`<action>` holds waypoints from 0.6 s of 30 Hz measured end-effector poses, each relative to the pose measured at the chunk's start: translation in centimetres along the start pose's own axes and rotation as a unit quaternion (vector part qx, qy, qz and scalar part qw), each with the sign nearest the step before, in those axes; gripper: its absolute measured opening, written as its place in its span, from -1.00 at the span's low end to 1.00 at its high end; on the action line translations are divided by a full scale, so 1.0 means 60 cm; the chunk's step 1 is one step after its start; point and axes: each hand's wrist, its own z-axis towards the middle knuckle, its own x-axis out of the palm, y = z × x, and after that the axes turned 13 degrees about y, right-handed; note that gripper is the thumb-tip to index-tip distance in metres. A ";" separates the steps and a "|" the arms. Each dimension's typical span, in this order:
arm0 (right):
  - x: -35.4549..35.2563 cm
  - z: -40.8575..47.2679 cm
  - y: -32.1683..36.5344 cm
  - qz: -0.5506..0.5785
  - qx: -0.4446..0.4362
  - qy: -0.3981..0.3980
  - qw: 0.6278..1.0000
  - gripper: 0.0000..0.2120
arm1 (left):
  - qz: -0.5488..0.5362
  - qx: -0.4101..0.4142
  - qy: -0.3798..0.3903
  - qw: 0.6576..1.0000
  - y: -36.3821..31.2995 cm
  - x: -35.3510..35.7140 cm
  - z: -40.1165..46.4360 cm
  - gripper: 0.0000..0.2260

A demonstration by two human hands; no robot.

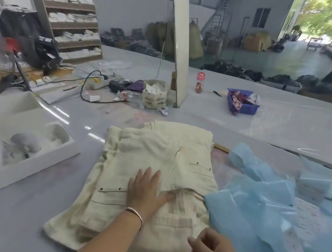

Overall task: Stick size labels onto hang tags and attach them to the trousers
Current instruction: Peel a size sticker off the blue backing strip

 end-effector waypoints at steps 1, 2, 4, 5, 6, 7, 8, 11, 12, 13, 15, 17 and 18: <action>-0.003 0.005 -0.004 0.001 0.006 -0.006 1.000 -0.70 | 0.028 0.005 -0.010 1.000 -0.001 -0.002 0.011 -0.34; -0.007 0.011 -0.007 0.003 0.011 -0.016 1.000 -0.70 | 0.054 0.012 -0.022 0.998 -0.003 -0.005 0.018 -0.42; -0.016 0.025 -0.008 0.001 0.018 -0.038 0.999 -0.72 | 0.062 0.025 -0.039 0.997 -0.004 -0.016 0.025 -0.52; -0.020 0.033 -0.007 -0.007 0.019 -0.048 0.999 -0.71 | 0.035 0.024 -0.048 0.998 -0.007 -0.028 0.026 -0.55; -0.026 0.042 -0.006 -0.016 0.017 -0.063 0.998 -0.70 | 0.007 0.021 -0.055 0.998 -0.009 -0.044 0.023 -0.58; -0.031 0.053 -0.004 -0.023 0.013 -0.084 0.996 -0.69 | -0.006 0.020 -0.060 0.998 -0.010 -0.061 0.017 -0.61; -0.038 0.068 0.001 -0.025 0.008 -0.109 0.994 -0.71 | -0.008 0.022 -0.068 0.997 -0.010 -0.081 0.010 -0.64; -0.051 0.133 0.031 0.023 -0.009 -0.168 0.985 -0.84 | -0.047 0.061 -0.155 0.985 0.006 -0.128 -0.025 -0.73; -0.048 0.159 0.045 0.068 -0.002 -0.157 0.985 -0.85 | -0.070 0.091 -0.178 0.977 0.012 -0.133 -0.042 -0.75; -0.044 0.187 0.056 0.121 0.015 -0.127 0.984 -0.81 | -0.082 0.120 -0.155 0.977 0.015 -0.132 -0.060 -0.75; -0.026 0.236 0.079 0.184 0.067 -0.051 0.979 -0.67 | -0.068 0.181 0.026 0.981 0.018 -0.117 -0.092 -0.67; -0.004 0.273 0.088 0.101 0.106 -0.010 0.989 -0.49 | -0.094 0.202 0.225 0.949 0.032 -0.088 -0.094 -0.47; 0.006 0.287 0.091 0.034 0.106 -0.016 0.994 -0.48 | -0.154 0.187 0.231 0.942 0.044 -0.082 -0.088 -0.46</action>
